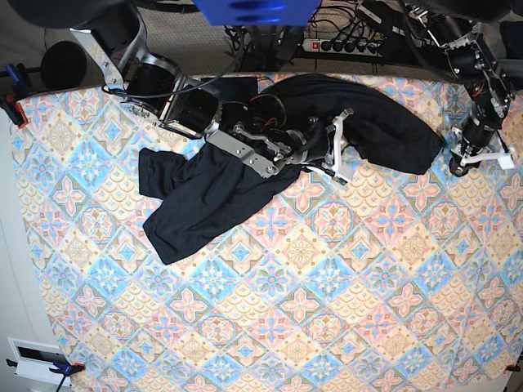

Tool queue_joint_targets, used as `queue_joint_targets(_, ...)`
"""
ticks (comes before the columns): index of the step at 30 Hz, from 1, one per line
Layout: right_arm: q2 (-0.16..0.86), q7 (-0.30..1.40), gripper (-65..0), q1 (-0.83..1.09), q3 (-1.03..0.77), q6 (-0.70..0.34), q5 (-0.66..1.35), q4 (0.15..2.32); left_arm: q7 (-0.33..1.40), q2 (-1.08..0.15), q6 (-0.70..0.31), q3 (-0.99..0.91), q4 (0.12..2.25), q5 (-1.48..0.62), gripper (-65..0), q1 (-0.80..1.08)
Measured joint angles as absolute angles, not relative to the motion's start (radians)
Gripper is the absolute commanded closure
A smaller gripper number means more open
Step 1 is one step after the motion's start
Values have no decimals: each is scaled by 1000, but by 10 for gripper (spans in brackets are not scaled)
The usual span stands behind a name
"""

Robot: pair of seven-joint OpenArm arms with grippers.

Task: Layout the t-shirt on the table in an organized manner, then fold the t-shirt properly
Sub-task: 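Reach the left gripper to the shirt edge and grasp it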

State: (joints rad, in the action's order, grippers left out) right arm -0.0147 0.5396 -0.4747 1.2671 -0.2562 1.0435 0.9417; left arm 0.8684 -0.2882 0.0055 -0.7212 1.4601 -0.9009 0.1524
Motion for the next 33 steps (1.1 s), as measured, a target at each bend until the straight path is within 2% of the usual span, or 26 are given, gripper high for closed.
queue_joint_targets(5, -14, 506, 0, -449, 1257, -256, 1000, 948, 868, -313, 8, -593, 1460, -896, -154, 150)
queue_joint_targets(11, -14, 501, 0, -446, 1257, -256, 992, 948, 859, -364, 1, -465, 1409, -919, -320, 146)
queue_joint_targets(14, -14, 501, 0, -446, 1257, -256, 991, 948, 858, -388, -44, -439, 1407, -916, -364, 146)
queue_joint_targets(17, -15, 501, 0, -446, 1257, -256, 991, 948, 860, -398, -75, -437, 1406, -914, -354, 154)
queue_joint_targets(25, -15, 498, 0, -446, 1257, -255, 994, 948, 874, -459, -76, -438, 1401, -905, -284, 205)
queue_joint_targets(29, -14, 498, 0, -446, 1257, -255, 992, 948, 865, -460, -76, -437, 1401, -906, -278, 214)
queue_joint_targets(33, -14, 498, 0, -446, 1257, -255, 992, 948, 860, -456, -84, -437, 1402, -807, -279, 205)
